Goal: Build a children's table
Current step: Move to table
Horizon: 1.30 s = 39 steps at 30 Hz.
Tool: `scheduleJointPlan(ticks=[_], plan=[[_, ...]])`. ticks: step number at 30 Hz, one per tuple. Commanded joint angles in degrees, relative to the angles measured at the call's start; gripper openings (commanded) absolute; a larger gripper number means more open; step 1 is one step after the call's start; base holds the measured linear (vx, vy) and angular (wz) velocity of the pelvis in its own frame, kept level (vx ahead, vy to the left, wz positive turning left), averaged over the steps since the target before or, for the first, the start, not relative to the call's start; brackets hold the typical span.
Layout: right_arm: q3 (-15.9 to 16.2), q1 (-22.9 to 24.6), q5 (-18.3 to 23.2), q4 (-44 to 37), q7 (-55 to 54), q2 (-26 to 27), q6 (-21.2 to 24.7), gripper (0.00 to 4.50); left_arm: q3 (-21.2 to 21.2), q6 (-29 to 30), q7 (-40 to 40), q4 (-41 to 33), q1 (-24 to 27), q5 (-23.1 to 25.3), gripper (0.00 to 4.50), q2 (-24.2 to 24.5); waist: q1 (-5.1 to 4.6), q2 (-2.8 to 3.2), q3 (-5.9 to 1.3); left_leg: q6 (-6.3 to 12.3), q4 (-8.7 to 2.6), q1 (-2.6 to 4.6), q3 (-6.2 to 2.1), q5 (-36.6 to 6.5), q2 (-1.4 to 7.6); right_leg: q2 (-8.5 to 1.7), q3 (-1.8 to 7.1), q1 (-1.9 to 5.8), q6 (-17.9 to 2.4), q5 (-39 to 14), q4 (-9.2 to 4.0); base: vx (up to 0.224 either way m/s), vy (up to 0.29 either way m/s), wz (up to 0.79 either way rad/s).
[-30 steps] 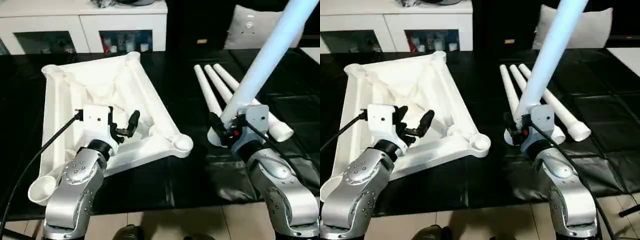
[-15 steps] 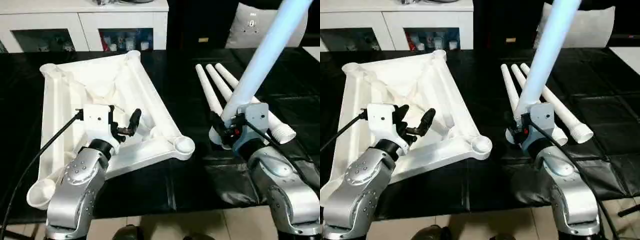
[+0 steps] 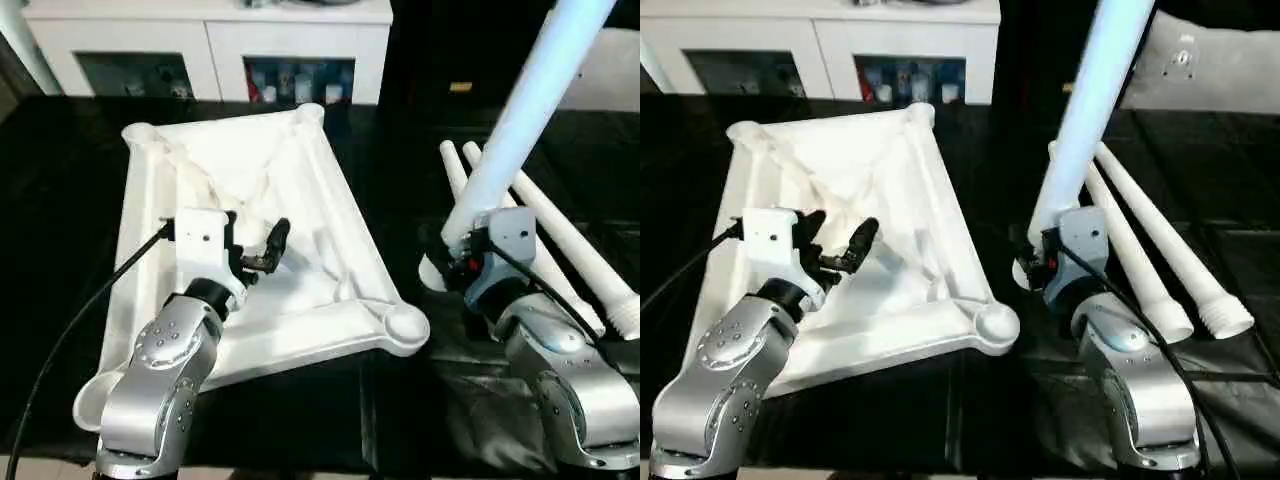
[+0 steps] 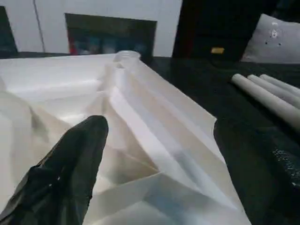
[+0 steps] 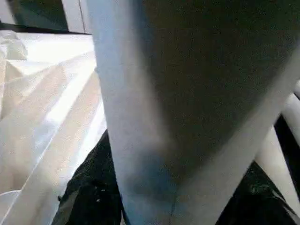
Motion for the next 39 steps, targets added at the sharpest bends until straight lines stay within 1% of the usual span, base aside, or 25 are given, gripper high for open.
scheduleJointPlan(ticks=[1, 2, 3, 5, 7, 8, 10, 11, 13, 14, 15, 16, 17, 18, 19, 20, 21, 22, 24, 27, 35, 36, 37, 38, 39], plan=[[0.1, -0.3, -0.4, -0.7, 0.0, 0.3, -0.5, 1.91, 0.4, -0.2, 0.2, -0.5, 0.1, 0.6, 4.03, 0.3, 0.23, -0.04, -5.17, 1.48, -2.88, 1.58, -4.50, 17.3, 8.96, -5.86, 2.65, 2.89, -8.0, 40.8, -0.65, 0.058, -0.019, 0.03], [0.1, -0.3, -0.4, -0.7, 0.0, 0.3, -0.5, 1.91, 0.4, -0.2, 0.2, -0.5, 0.1, 0.6, 4.03, 0.3, -0.07, -0.26, -4.37, 2.22, -3.45, 1.78, -4.69, 14.9, 9.26, -6.19, 2.91, 2.36, -10.9, 30.8, -1.73, 0.000, 0.000, 0.00], [0.1, -0.3, -0.4, -0.7, 0.0, 0.3, -0.5, 1.91, 0.4, -0.2, 0.2, -0.5, 0.1, 0.6, 4.03, 0.3, 0.18, -0.32, -3.88, 2.73, -3.93, 1.44, -4.00, 8.7, 8.92, -6.99, 3.22, 2.69, -13.6, 23.7, -2.79, 0.000, 0.000, 0.00], [0.1, -0.3, -0.4, -0.7, 0.0, 0.3, -0.5, 1.91, 0.4, -0.2, 0.2, -0.4, 0.1, 0.7, 4.03, 0.4, 0.52, -0.39, -3.30, 3.28, -4.49, 0.91, -3.58, 0.9, 9.03, -7.84, 3.58, 3.26, -16.4, 16.1, -3.51, -0.026, 0.001, 0.00], [-0.4, -0.2, -0.6, -0.6, -0.7, 0.8, -0.3, 1.91, -0.5, -0.5, 0.0, -0.5, 0.0, 1.5, 4.03, 0.9, 0.55, -0.13, -2.75, 2.41, -5.33, 1.41, -4.07, -6.8, 9.96, -7.26, 3.37, 2.73, -17.4, 7.2, -3.73, -0.058, 0.001, 0.00], [-0.4, -0.2, -0.6, -0.6, -0.7, 0.8, -0.3, 1.91, -0.6, -0.5, 0.0, -0.5, 0.0, 1.5, 4.03, 0.9, 0.48, 0.13, -2.71, 1.21, -5.77, 1.87, -4.59, -9.4, 10.60, -6.49, 3.02, 2.47, -17.2, 5.2, -3.55, -0.068, -0.002, 0.02], [-0.6, 0.0, -0.8, -0.5, -1.1, 1.0, -0.3, 1.91, -0.8, -0.6, -0.2, -0.4, -0.1, 1.7, 4.03, 1.0, -0.36, 1.08, -2.62, -2.88, -7.64, 3.18, -7.07, -17.6, 12.92, -3.88, 1.91, 1.49, -14.5, 1.0, -2.14, -0.068, -0.007, 0.02], [-0.5, 0.1, -0.8, -0.5, -1.1, 1.0, -0.4, 1.91, -0.7, -0.6, -0.2, -0.4, -0.1, 1.7, 4.03, 0.8, -0.80, 1.58, -2.55, -3.95, -9.25, 3.87, -8.98, -22.7, 14.35, -2.57, 1.34, 0.58, -10.8, -2.9, -0.62, -0.067, -0.041, 0.03], [-0.4, 0.3, -0.9, -0.7, -1.4, 1.0, -0.3, 1.91, 0.0, -0.2, -0.2, -0.3, 0.0, 0.5, 4.03, 0.2, -0.89, 1.32, -2.37, -2.57, -10.84, 3.60, -9.48, -28.7, 14.86, -2.13, 1.41, -0.09, -6.3, -5.7, 1.13, -0.064, -0.061, 0.04], [-0.4, 0.3, -0.9, -0.8, -1.5, 1.1, -0.3, 1.91, 0.1, -0.1, -0.2, -0.3, 0.0, 0.5, 4.03, 0.2, -0.99, 0.57, -2.19, -0.87, -10.83, 2.56, -8.69, -31.5, 13.49, -3.04, 2.35, 0.19, -5.8, -6.5, 0.03, -0.061, -0.121, 0.03], [-0.4, 0.3, -0.9, -0.8, -1.5, 1.1, -0.2, 1.91, 0.1, -0.1, -0.2, -0.2, 0.0, 0.5, 4.03, 0.3, -0.57, -1.01, -2.00, -0.69, -7.18, 0.83, -5.68, -29.1, 9.24, -6.27, 4.69, 0.31, -8.8, -13.1, -5.59, -0.061, -0.121, 0.03], [-0.5, 0.3, -0.9, -0.8, -1.5, 1.1, -0.3, 1.91, 0.1, -0.2, -0.2, -0.2, 0.0, 0.6, 4.03, 0.3, 1.05, -2.86, -2.31, 0.29, -0.45, 0.79, -1.07, -11.4, 4.20, -9.71, 5.63, 0.74, -5.4, -30.9, -10.15, -0.061, -0.136, -0.01], [-0.5, 0.2, -0.9, -0.8, -1.6, 1.1, -0.2, 1.91, -0.1, -0.3, -0.3, -0.1, 0.0, 0.8, 4.03, 0.4, 1.93, -2.66, -2.62, 0.92, 0.32, 0.64, -0.88, -3.8, 4.05, -9.73, 6.76, 1.08, -2.4, -35.5, -10.56, -0.055, -0.133, -0.08], [-0.5, 0.1, -0.9, -0.7, -1.6, 1.1, -0.2, 1.91, -0.1, -0.4, -0.4, 0.0, 0.0, 0.8, 4.03, 0.4, 2.39, -2.87, -2.68, 1.02, -0.54, -1.71, -1.21, 2.0, 4.17, -8.81, 6.36, 2.51, 2.7, -35.6, -9.15, -0.055, -0.133, -0.08], [-0.5, 0.0, -0.9, -0.7, -1.6, 1.1, -0.2, 1.91, -0.3, -0.4, -0.4, 0.0, 0.0, 0.8, 4.03, 0.4, 2.70, -2.57, -2.85, 0.14, -1.72, -1.83, -1.19, 3.0, 4.69, -7.83, 5.32, 2.52, 3.1, -32.8, -8.56, -0.031, -0.107, -0.15], [-0.5, -0.1, -1.0, -0.6, -1.6, 1.2, -0.1, 1.91, -0.5, -0.4, -0.4, 0.0, 0.0, 0.9, 4.03, 0.4, 2.79, -1.83, -3.28, -0.26, -3.80, -0.34, -1.12, 1.7, 6.38, -5.67, 3.96, 1.16, 1.1, -24.4, -7.88, 0.000, 0.000, 0.00], [-0.5, -0.1, -1.0, -0.6, -1.6, 1.2, -0.1, 1.91, -0.5, -0.4, -0.4, 0.0, 0.0, 0.9, 4.03, 0.4, 2.41, -2.05, -2.99, 0.07, -4.40, 0.13, -0.97, -0.6, 7.00, -4.64, 3.31, 0.44, -0.4, -21.1, -7.52, 0.000, 0.000, 0.00], [-0.5, -0.1, -1.0, -0.7, -1.6, 1.3, 0.0, 1.91, -0.5, -0.5, -0.5, 0.0, 0.1, 0.8, 4.03, 0.4, 1.92, -1.02, -3.63, -0.45, -5.25, 0.45, -1.32, -3.7, 8.40, -4.23, 2.67, 0.66, -5.7, -13.8, -6.23, 0.000, 0.000, 0.00], [-0.3, -0.1, -1.1, -0.7, -1.7, 1.2, 0.0, 1.91, -0.5, -0.5, -0.6, 0.1, 0.1, 1.0, 4.03, 0.3, 1.51, -0.39, -3.97, 0.72, -5.75, 0.52, -1.89, -2.6, 9.82, -4.78, 2.49, 1.16, -10.7, -4.0, -5.32, 0.000, 0.000, 0.00], [-0.2, -0.1, -1.2, -0.7, -1.9, 1.3, -0.1, 1.91, -0.8, -0.5, -0.8, 0.3, 0.1, 1.1, 4.03, 0.3, 1.82, -0.20, -4.27, 2.29, -5.54, 0.69, -1.47, -1.2, 9.98, -5.37, 2.52, 1.45, -15.0, 4.8, -4.82, 0.000, 0.000, 0.00], [-0.4, -0.2, -1.5, -0.4, -1.7, 1.3, -0.4, 1.91, -1.5, -1.2, -1.3, 0.5, 0.1, 1.4, 4.03, 0.7, 2.09, -0.49, -3.82, 0.56, -5.73, 1.08, -0.21, -6.3, 9.90, -5.55, 2.83, 1.21, -14.9, -3.7, -5.93, 0.000, 0.000, 0.00], [-0.3, -0.2, -1.5, -0.3, -1.7, 1.3, -0.5, 1.91, -2.0, -1.4, -1.3, 0.5, 0.0, 2.1, 4.03, 1.2, 1.69, -0.08, -3.80, -1.35, -6.34, 1.76, -0.87, -8.9, 11.02, -3.76, 1.84, 0.81, -13.7, -5.5, -5.96, 0.000, 0.000, 0.00], [-0.2, -0.3, -1.6, -0.2, -1.7, 1.3, -0.5, 1.91, -2.4, -1.6, -1.3, 0.6, 0.0, 2.7, 4.03, 1.4, 0.95, 0.74, -3.73, -2.19, -7.94, 3.04, -3.04, -13.3, 13.96, -2.06, 0.75, 0.21, -11.7, -6.2, -5.15, 0.000, 0.000, 0.00], [-0.1, -0.3, -1.6, -0.2, -1.7, 1.3, -0.5, 1.91, -2.4, -1.6, -1.3, 0.7, 0.0, 2.7, 4.03, 1.3, 0.56, 1.21, -3.74, -1.85, -9.18, 3.73, -4.65, -15.2, 16.32, -1.74, 0.21, -0.21, -10.5, -6.1, -3.79, 0.000, 0.000, 0.00], [0.0, -0.3, -1.6, -0.3, -1.7, 1.4, -0.5, 1.91, -2.3, -1.6, -1.3, 0.7, 0.0, 2.4, 4.03, 1.1, -0.02, 1.56, -3.78, -0.14, -11.32, 4.55, -6.99, -17.5, 19.67, -1.48, -0.20, -1.25, -8.0, -6.1, 0.37, 0.000, 0.000, 0.00]])
